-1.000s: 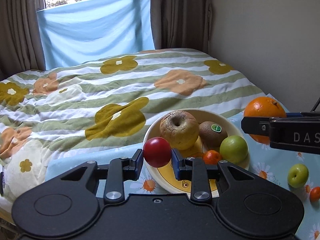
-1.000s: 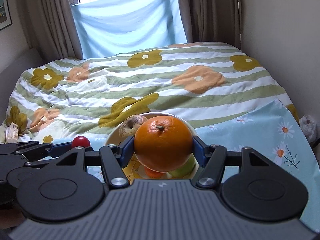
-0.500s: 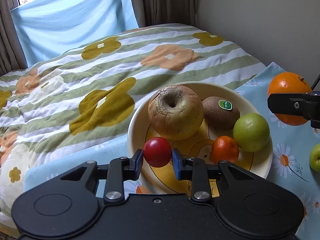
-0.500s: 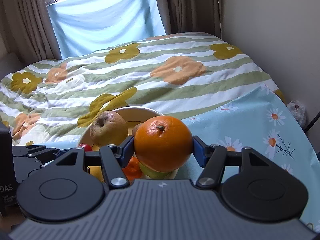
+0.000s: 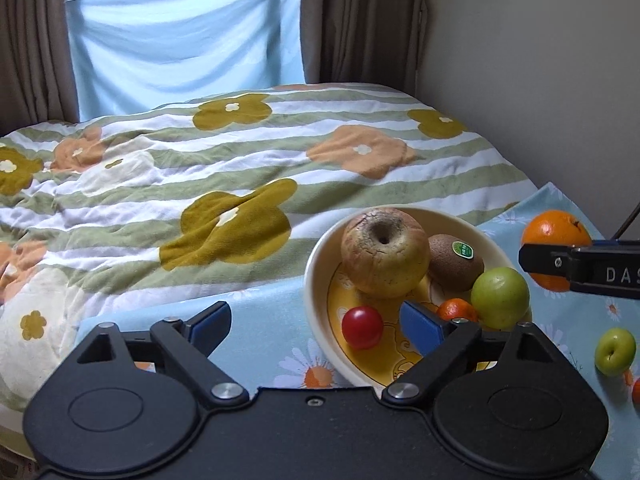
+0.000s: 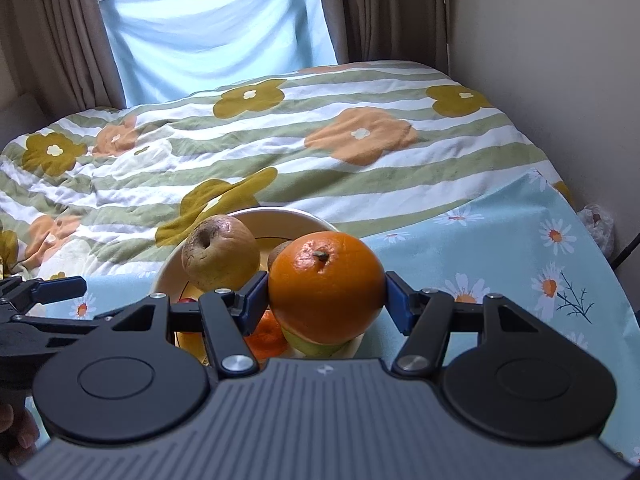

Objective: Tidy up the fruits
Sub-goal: 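Open both tools to release the tomato and orange, then withdraw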

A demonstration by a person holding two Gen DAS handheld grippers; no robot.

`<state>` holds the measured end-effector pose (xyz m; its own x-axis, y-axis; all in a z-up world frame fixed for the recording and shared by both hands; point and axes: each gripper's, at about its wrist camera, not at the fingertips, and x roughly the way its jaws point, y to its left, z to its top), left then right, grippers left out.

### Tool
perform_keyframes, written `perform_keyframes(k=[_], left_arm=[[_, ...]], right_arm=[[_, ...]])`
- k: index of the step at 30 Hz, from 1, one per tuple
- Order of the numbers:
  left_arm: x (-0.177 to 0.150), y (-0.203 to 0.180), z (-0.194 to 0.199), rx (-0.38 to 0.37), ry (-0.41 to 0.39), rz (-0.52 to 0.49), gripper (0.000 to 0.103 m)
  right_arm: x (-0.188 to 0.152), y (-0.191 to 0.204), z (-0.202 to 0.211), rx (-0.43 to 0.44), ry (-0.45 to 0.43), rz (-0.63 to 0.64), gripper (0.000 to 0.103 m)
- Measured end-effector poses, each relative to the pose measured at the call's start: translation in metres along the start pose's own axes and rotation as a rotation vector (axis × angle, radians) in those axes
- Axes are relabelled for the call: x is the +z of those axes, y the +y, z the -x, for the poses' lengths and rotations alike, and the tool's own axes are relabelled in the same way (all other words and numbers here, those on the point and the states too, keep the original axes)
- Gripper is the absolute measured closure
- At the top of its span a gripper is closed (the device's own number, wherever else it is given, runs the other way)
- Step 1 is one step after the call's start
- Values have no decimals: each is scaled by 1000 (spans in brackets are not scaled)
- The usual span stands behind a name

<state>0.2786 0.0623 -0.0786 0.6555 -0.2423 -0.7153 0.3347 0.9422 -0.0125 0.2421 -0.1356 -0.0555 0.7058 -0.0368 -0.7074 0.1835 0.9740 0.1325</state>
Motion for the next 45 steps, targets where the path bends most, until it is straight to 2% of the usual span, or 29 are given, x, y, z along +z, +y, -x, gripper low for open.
perform_keyframes(k=[4,13,26,28,29,30,33,45], left_arm=[[-1,13,8,17,-14,50,9],[-3,27,29,119,-63,47,3],[-5,32,26,95,-66,69,3],[-5,33,27,93,-67,69,3],[-5,32,27,92,-68,67,3],[-5,32,28,91,-67,65,3],[-5,32,29,91,-67,63,3],[-5,26,42,101,-82,67,3]], right_arm=[[-8,16,-8,29,6,62,27],[-35,60,-26,109,12,222,27],[-52,82,-34,127,-12,335,26],[-54,84,-34,111,-28,342,17],[-54,85,-32,108,-42,346,5],[-55,86,-29,94,-67,354,0],[-57,88,-19,71,-123,384,0],[-55,78,-7,88,-105,367,0]])
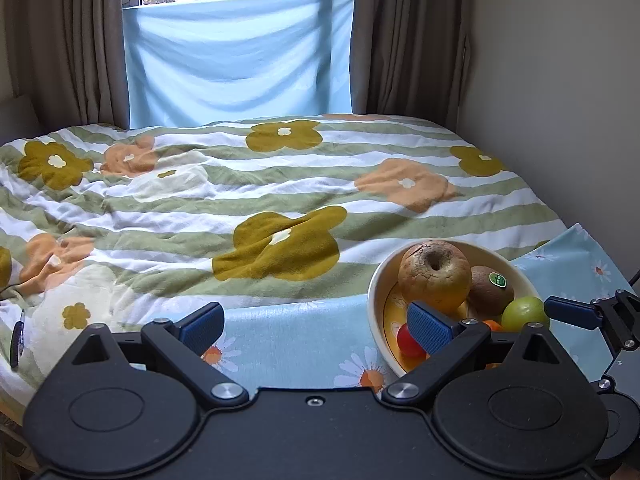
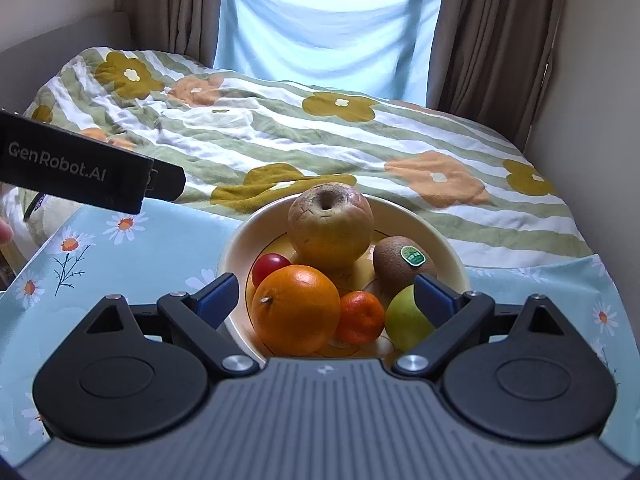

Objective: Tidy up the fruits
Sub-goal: 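Open both tools to release the tomato and orange, then withdraw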

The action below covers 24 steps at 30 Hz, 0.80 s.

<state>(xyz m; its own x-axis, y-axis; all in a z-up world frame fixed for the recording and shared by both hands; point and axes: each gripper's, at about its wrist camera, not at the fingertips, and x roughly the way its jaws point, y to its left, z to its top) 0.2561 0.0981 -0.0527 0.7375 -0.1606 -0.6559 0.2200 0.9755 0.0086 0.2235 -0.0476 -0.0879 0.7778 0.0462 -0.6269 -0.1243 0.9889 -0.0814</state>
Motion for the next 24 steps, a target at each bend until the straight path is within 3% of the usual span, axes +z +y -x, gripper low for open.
perform_keyframes(k=[10,24], left_arm=[[3,-14,30,35,-35,3,3],[-7,-50,104,100,-125,74,3]], right_arm=[[0,-15,31,24,2,-29,0],[-8,-61,113,47,-41,-65,0]])
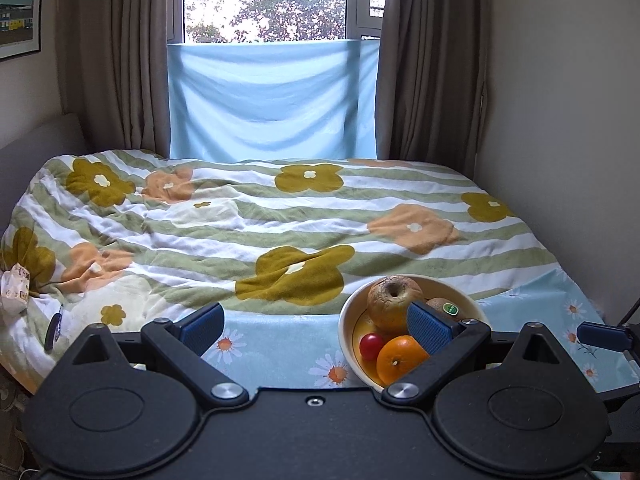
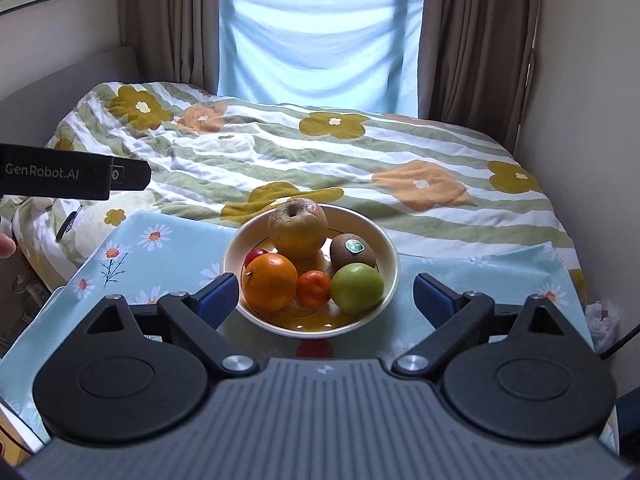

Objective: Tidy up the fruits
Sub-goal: 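Open both tools to release the tomato and orange, then withdraw, then grasp a large orange with the left tool while the right tool grasps the green pomelo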

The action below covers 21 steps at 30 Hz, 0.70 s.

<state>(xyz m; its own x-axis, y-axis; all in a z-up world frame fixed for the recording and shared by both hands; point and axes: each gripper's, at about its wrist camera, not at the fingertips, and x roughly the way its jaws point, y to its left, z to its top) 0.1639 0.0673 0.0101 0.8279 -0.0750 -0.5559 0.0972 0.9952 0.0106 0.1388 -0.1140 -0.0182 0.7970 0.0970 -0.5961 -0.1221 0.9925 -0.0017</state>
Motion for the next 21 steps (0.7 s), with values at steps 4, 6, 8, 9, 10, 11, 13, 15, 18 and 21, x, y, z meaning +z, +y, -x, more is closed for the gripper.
perform_keyframes(k=[4,6,8,9,10,11,13,15,18,21], left_arm=[[-8,-13,21,12,-20,9,3],[-13,-20,30,22,-25,14,3],[-19,-26,37,30,-29,18,3],[-22,-29,40,34,-30,20,3],[-26,-31,41,36,-30,23,3],[-30,-33,42,36,-27,25,3],[-38,-35,42,32,-20,26,3],[-46,-36,40,20,-8,22,3],[-58,-37,33,12,4,12,3],[-71,-38,23,14,3,-13,3]], right_arm=[[-8,-17,23,4,-11,-27,0],[-14,-26,33,4,-11,-36,0],[-18,-34,42,2,-8,-38,0],[-21,-38,45,-1,-7,-37,0],[-23,-40,48,-6,-7,-37,0],[-27,-44,51,-15,-7,-37,0],[-33,-50,55,-31,-8,-45,0],[-40,-55,57,-49,-13,-64,0],[-56,-64,55,-89,-14,-104,0],[-65,-69,51,-112,-16,-118,0]])
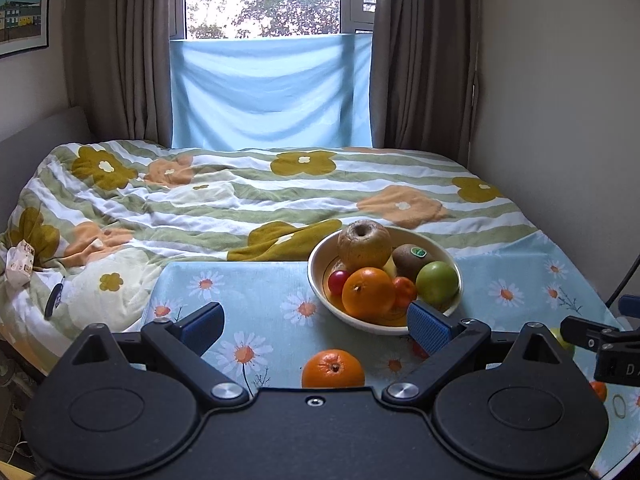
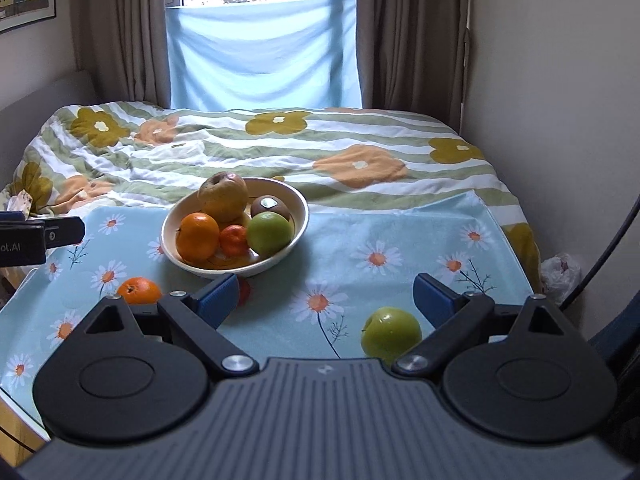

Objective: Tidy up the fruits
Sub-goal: 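Grasp a large orange with the left tool while the right tool grasps the green pomelo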

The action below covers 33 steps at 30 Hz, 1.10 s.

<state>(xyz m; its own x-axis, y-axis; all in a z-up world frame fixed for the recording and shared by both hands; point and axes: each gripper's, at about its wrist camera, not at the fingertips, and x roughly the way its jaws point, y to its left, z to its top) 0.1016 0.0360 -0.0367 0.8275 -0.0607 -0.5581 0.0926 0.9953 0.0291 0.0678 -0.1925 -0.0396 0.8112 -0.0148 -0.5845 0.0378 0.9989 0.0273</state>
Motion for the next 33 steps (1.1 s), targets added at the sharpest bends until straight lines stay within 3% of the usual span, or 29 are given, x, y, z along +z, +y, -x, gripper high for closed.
perform_keyframes(k=[9,15,23,28,33], left_arm=[[-46,-8,-42,23,18,-75,4],[-60,-15,-68,42,66,-107,4],[-64,-22,-90,2,161,-118,14],[-62,-24,-96,14,184,-108,14],[-55,-27,-102,14,198,-104,18]], right_arm=[[-37,-22,-34,-84,22,-52,0],[-49,-37,-60,-96,74,-82,0],[-50,-46,-88,-55,159,-84,0],[-48,-46,-98,-43,176,-80,10],[-45,-48,-103,-38,184,-86,11]])
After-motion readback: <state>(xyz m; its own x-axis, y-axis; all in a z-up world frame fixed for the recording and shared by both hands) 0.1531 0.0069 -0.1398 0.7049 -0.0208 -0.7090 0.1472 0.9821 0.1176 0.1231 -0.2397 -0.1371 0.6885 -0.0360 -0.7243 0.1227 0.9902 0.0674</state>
